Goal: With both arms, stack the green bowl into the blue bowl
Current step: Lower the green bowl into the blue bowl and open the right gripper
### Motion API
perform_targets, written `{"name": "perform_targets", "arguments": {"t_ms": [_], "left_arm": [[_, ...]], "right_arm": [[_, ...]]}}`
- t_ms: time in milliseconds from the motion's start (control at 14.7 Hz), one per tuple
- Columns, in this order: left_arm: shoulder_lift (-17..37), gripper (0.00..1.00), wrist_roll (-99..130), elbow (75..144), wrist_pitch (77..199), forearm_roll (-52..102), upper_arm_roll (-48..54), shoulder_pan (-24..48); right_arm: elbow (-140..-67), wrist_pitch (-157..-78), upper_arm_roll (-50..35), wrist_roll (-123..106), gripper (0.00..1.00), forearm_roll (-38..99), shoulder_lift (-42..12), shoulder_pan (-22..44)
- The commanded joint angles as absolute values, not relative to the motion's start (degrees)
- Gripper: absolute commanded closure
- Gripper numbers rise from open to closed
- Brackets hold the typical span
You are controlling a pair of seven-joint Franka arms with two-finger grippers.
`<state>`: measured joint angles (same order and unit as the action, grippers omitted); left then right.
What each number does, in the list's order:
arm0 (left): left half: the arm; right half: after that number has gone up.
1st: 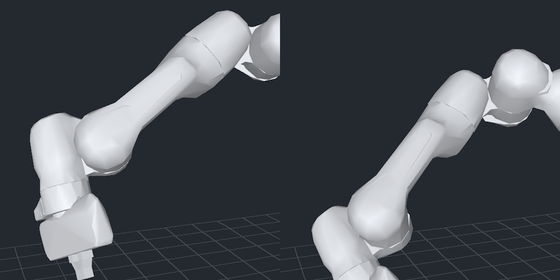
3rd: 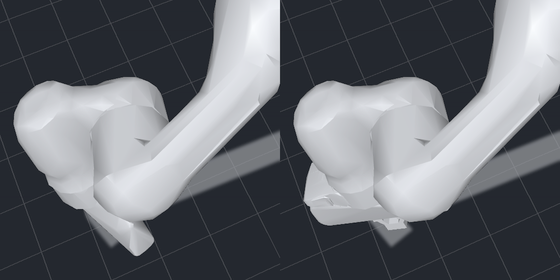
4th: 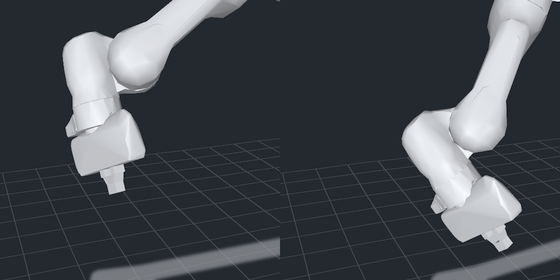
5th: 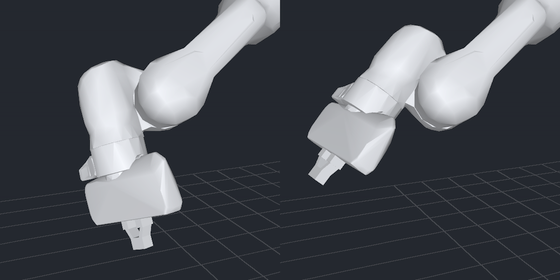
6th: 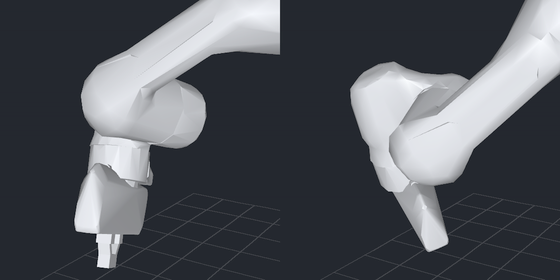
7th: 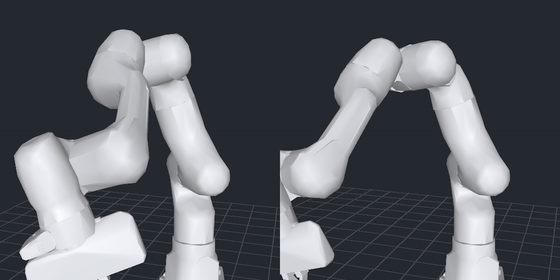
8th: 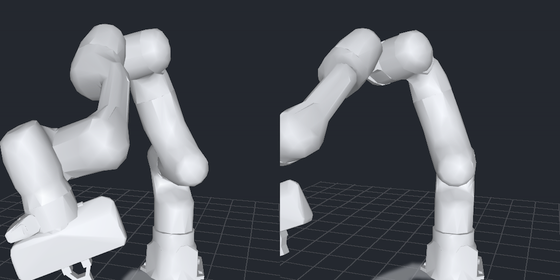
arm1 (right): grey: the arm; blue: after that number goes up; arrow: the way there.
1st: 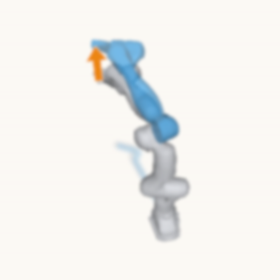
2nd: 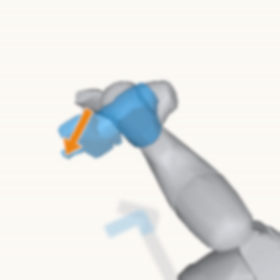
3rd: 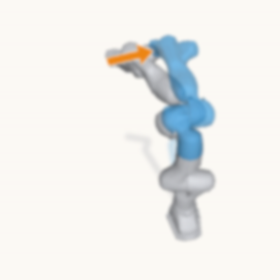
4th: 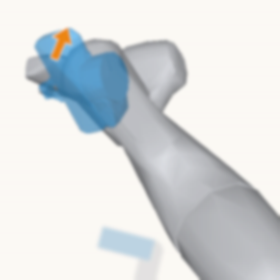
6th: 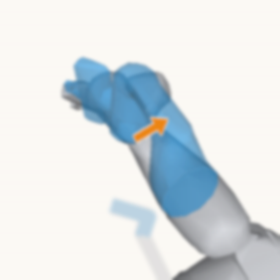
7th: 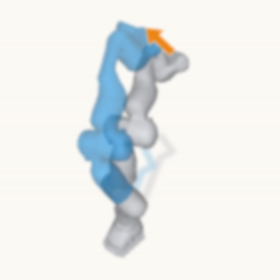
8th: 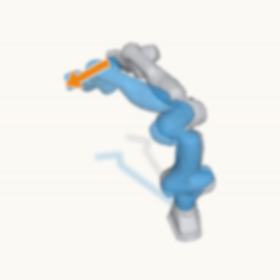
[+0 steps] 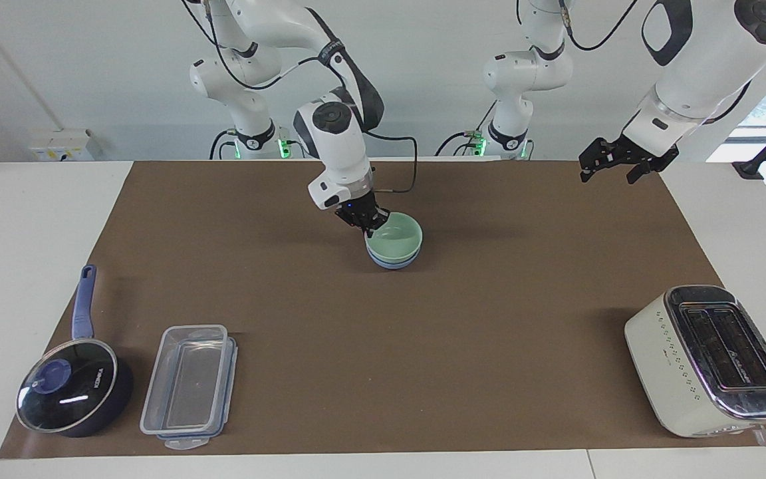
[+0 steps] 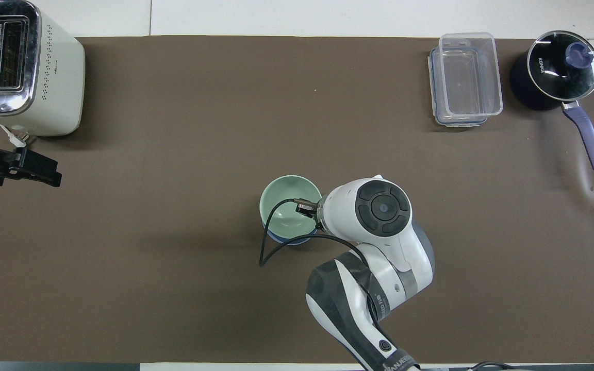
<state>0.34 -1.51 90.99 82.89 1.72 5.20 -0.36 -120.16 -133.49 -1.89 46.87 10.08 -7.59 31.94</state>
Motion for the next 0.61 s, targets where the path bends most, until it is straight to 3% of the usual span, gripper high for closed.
{"name": "perform_targets", "arguments": {"t_ms": [0,544], "left_arm": [[-0.9,0.00,-1.1,92.6,84.3,0.0,5.0,0.4],[-0.9,0.00,-1.3,92.6,85.5,-0.7,5.1,0.5]], "right_arm": [[-120.7,-133.7,-1.9,47.7,1.00,11.3,-7.2,32.0],[-122.7,-135.4,-2.0,47.4,1.00,11.2,-6.5,32.9]]}}
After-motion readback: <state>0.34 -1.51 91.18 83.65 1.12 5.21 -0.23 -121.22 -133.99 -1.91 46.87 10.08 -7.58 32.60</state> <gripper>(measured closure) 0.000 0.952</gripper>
